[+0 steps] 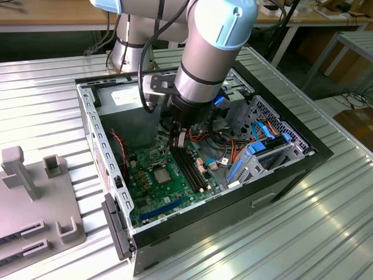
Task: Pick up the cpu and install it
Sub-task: 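Close the cpu cover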
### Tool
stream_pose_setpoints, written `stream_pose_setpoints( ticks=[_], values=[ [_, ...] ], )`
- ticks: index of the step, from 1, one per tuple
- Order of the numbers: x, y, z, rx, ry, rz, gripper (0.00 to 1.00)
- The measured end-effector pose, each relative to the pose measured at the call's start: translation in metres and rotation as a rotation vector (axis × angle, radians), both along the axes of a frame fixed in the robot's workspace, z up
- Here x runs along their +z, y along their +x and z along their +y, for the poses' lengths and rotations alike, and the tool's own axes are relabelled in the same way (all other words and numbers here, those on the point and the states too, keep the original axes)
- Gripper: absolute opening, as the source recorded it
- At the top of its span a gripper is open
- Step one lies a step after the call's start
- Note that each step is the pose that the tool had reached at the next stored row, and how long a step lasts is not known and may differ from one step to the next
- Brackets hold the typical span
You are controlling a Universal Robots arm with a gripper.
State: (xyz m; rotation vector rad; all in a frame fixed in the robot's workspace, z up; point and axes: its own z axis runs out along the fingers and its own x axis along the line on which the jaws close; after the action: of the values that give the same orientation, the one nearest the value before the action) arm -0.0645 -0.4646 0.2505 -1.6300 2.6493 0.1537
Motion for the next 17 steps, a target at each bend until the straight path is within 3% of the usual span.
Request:
stream_pose_setpoints(
  ticks=[12,17],
  values=[
    [0.0000,0.0000,-0.0103,0.002,0.0000,0.0000,0.11],
    [0.0000,0.0000,-0.0118,0.002,0.0001,0.0000,0.11]
  ],
)
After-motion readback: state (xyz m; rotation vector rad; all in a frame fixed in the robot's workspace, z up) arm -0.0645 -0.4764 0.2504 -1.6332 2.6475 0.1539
